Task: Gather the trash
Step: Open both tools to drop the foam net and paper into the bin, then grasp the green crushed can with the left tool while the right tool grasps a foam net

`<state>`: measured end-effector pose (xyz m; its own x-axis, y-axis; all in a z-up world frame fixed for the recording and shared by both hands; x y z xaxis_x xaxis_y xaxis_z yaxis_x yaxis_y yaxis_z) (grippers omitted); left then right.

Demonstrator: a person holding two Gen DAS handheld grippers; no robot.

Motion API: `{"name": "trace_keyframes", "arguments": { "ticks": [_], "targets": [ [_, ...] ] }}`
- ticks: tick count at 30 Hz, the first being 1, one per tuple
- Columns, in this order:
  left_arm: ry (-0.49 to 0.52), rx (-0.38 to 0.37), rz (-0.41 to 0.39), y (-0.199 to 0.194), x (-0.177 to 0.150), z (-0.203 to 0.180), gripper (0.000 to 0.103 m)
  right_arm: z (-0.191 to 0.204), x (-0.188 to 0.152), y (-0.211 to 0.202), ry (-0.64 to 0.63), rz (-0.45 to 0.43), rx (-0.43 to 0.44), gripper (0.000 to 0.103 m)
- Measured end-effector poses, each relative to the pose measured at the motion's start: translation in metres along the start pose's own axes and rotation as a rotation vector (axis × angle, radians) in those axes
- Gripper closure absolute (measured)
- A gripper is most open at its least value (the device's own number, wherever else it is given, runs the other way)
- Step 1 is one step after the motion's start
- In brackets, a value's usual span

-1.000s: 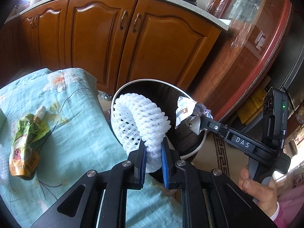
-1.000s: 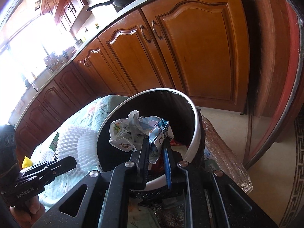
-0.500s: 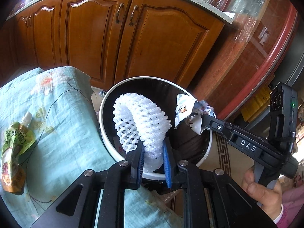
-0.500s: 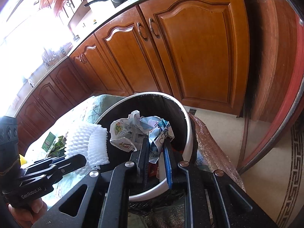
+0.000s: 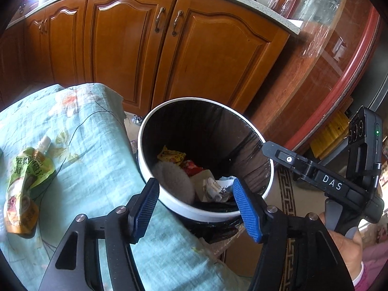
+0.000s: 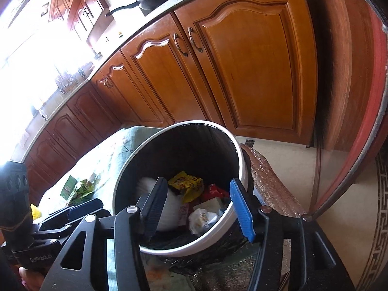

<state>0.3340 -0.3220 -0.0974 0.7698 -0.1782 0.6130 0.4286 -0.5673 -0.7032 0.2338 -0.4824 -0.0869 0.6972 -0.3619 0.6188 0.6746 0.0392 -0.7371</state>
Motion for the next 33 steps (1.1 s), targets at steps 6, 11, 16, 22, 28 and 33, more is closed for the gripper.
{"name": "trace_keyframes", "arguments": {
  "ticks": [6,11,16,22,28,33],
  "targets": [
    [-0.018,0.014,-0.030,-0.032,-0.022,0.015,0.040,0.011,-0.009,-0.015,0.008,-0.018,0.026,0.043],
    [-0.064,0.041,-0.055,-0.063,-0.048,0.035,0.040,0.033,-0.025,-0.019,0.005,-0.017,0.066,0.034],
    [-0.108,0.082,-0.082,-0.098,-0.076,0.058,0.040,0.063,-0.048,-0.016,-0.005,0.015,0.112,0.034],
    [-0.173,0.129,-0.118,-0.145,-0.104,0.086,0.040,0.106,-0.076,-0.010,-0.042,0.054,0.168,0.033],
    [-0.242,0.184,-0.150,-0.189,-0.130,0.120,0.040,0.153,-0.099,-0.006,-0.108,0.082,0.220,0.024],
    [-0.285,0.223,-0.168,-0.216,-0.143,0.140,0.040,0.189,-0.115,-0.004,-0.156,0.108,0.260,0.024]
  ]
}}
Point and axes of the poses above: each gripper's, at about its wrist camera, not at the fingertips, and y roughly the way its jaws point, z to its left, x to its top, the point moved 5 cm from there along y, roughly the way its jaws point, and after that the axes turned 5 degrees about -x, right-handed, at the moved point
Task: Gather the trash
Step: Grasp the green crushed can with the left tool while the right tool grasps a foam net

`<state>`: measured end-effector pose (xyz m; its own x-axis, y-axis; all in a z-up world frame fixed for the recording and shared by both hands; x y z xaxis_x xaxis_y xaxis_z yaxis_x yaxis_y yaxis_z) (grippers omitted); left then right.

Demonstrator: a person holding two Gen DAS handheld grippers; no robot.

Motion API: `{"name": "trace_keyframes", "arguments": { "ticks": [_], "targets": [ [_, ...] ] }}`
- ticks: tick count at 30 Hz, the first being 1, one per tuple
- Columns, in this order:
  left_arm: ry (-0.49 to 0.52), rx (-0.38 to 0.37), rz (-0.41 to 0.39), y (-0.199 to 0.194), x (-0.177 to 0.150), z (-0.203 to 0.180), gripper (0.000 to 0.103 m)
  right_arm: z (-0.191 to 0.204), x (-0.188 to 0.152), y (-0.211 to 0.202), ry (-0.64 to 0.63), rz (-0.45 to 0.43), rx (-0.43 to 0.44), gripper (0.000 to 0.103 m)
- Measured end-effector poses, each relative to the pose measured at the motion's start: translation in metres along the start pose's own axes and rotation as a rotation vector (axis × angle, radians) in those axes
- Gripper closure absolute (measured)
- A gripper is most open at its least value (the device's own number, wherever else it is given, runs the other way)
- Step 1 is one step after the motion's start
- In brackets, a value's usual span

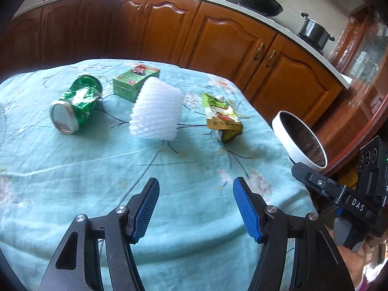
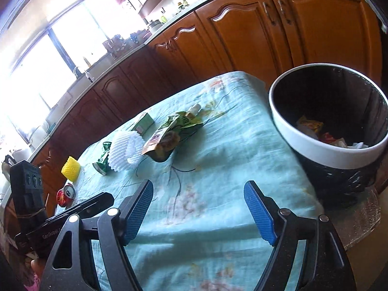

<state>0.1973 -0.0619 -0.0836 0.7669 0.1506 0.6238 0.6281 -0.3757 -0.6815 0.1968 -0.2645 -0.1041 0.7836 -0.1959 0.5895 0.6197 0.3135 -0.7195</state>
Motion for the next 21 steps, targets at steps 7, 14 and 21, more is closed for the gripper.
{"name": "trace_keyframes", "arguments": {
  "ticks": [7,14,21],
  "targets": [
    [-0.051,0.038,-0.027,-0.027,0.007,0.036,0.040,0.044,-0.002,0.015,-0.063,0.026,0.055,0.024],
    [-0.092,0.088,-0.059,-0.045,0.017,0.066,0.040,0.076,-0.002,0.032,-0.105,0.056,0.104,0.024],
    [-0.155,0.108,-0.077,-0.049,0.033,0.093,0.041,0.100,0.000,0.047,-0.130,0.082,0.145,0.024]
  ]
}}
Point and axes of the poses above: each gripper's, at about its wrist camera, not at the fingertips, and y roughly the way its jaws point, z to its left, x to its top, the point moved 5 cm from there along y, roughly the way its jaws point, and after that the axes turned 5 degrees about -x, right-handed, at the moved point
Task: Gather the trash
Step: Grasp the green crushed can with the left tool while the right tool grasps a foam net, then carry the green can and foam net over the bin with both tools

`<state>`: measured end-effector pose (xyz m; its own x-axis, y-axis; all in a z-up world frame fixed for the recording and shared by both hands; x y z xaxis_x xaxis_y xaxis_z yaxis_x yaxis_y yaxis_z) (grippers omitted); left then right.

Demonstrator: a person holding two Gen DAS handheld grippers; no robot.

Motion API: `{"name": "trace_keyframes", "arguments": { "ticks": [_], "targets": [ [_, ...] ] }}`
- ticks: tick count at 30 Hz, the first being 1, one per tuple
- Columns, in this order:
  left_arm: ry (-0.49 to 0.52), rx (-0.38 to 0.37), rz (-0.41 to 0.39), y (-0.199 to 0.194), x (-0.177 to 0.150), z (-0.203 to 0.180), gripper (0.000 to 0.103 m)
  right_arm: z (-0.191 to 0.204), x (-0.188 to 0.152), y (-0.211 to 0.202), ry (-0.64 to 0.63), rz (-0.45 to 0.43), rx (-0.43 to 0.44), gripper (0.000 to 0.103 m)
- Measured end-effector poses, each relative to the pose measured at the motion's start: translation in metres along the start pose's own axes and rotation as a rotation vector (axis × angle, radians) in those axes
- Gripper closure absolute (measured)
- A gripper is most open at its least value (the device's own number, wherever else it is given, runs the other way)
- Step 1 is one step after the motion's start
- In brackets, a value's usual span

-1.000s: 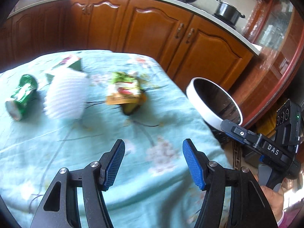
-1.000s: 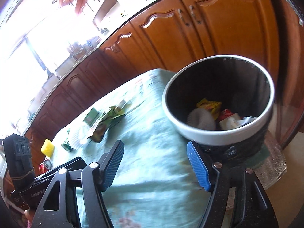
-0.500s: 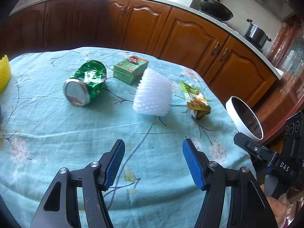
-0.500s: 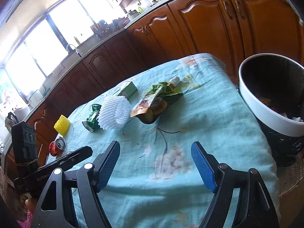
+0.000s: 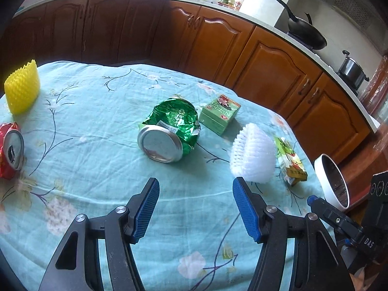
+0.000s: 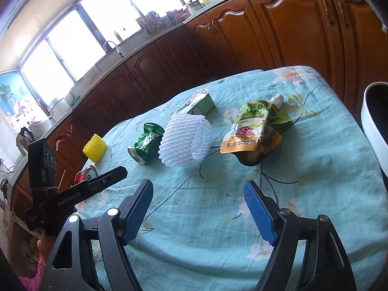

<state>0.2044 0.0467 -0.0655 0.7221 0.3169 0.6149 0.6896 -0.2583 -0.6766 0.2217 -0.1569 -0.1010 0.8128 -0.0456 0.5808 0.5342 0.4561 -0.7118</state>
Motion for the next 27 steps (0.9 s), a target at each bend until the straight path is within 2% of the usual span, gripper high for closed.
{"name": "trace_keyframes", "arguments": {
  "ticks": [9,12,19,21,23,24,26,27],
  "targets": [
    [-0.047,0.041,-0.026,0.014,0.041,0.032,0.041,0.021,0.021,0.026,-0.014,-0.005,0.042,0.025],
    [-0.067,0.046,-0.031,0.028,0.053,0.045,0.040,0.026,0.029,0.040,-0.019,0.003,0.051,0.030],
    [-0.081,0.003,0.083,0.085,0.060,0.053,0.041,0.019,0.039,0.079,-0.007,0.045,0.015,0.034],
    [-0.058,0.002,0.094,0.091,0.059,0.049,0.042,0.018,0.040,0.085,-0.001,0.056,0.015,0.042],
    [-0.034,0.013,0.091,0.093,0.058,0.043,0.043,0.016,0.039,0.089,0.008,0.069,0.023,0.061],
    [-0.026,0.012,0.086,0.093,0.057,0.040,0.051,0.015,0.038,0.089,0.009,0.074,0.019,0.065],
    [-0.014,0.004,0.081,0.090,0.054,0.036,0.052,0.015,0.036,0.084,0.003,0.069,0.011,0.090],
    [0.001,0.009,0.074,0.087,0.050,0.031,0.054,0.015,0.035,0.081,0.001,0.069,0.011,0.092]
  ]
}}
Point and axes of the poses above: each gripper's, at about its wrist camera, not at the fingertips, and y roughly the way its jaws point, z to its left, x to its top, the point moved 5 cm from there along y, roughly the way its jaws point, and after that the axes turned 5 degrees about -x, right-handed, at the moved point
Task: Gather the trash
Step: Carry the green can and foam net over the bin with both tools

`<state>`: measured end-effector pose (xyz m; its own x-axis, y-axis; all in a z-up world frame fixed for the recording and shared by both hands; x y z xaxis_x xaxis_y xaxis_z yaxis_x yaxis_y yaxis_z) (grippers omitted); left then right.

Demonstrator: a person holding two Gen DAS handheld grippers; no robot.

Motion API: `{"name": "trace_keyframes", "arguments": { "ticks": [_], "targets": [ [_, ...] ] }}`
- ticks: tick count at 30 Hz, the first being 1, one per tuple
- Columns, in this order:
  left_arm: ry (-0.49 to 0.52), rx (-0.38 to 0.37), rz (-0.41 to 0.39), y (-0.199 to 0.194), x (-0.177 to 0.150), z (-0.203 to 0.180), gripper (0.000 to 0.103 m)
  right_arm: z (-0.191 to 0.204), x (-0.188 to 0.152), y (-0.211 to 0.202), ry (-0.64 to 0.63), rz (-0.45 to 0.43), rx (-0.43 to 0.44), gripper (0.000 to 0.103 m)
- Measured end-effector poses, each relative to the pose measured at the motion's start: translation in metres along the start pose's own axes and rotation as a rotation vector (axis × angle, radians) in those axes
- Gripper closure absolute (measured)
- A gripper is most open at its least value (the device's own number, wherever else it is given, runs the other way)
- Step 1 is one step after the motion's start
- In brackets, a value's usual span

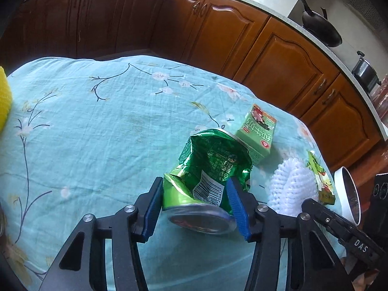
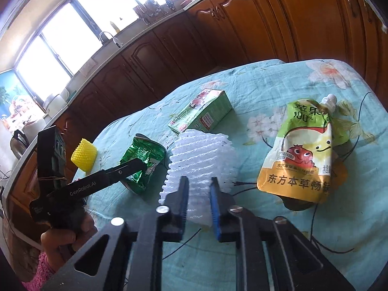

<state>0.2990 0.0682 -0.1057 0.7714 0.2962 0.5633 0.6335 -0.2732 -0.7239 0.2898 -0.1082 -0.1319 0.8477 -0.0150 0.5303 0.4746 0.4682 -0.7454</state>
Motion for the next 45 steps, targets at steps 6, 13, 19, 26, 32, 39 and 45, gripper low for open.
{"name": "trace_keyframes", "arguments": {
  "ticks": [6,13,19,26,32,39,45],
  "targets": [
    [0.047,-0.024,-0.025,-0.019,-0.018,-0.022,0.064,0.005,-0.011,-0.031,-0.032,-0.029,0.017,0.098],
    [0.077,-0.074,-0.029,-0.040,-0.050,-0.052,0.065,-0.004,-0.027,-0.071,-0.048,-0.066,0.015,0.098],
    [0.110,-0.121,-0.030,-0.052,-0.066,-0.085,0.065,-0.025,-0.039,-0.103,-0.004,-0.085,0.014,0.098],
    [0.192,-0.168,-0.005,-0.052,-0.082,-0.130,0.065,-0.059,-0.052,-0.142,0.054,-0.127,-0.030,0.098],
    [0.240,-0.201,0.020,-0.044,-0.091,-0.166,0.065,-0.096,-0.058,-0.170,0.129,-0.162,-0.078,0.098],
    [0.291,-0.232,0.034,-0.032,-0.098,-0.204,0.066,-0.125,-0.061,-0.197,0.170,-0.205,-0.134,0.098],
    [0.314,-0.253,0.050,-0.020,-0.098,-0.230,0.068,-0.147,-0.061,-0.212,0.197,-0.230,-0.165,0.098]
  ]
}}
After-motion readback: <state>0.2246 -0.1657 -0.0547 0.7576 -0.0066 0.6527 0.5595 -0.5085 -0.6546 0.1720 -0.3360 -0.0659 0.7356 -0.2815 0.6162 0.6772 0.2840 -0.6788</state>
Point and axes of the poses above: each gripper's, at about its wrist camera, not at the fingertips, and y roughly the way its jaws point, z to its left, x to its top, the point moved 5 cm from there along y, roughly the way its jaws point, and after that the axes turned 5 degrees about -x, right-handed, at the moved point
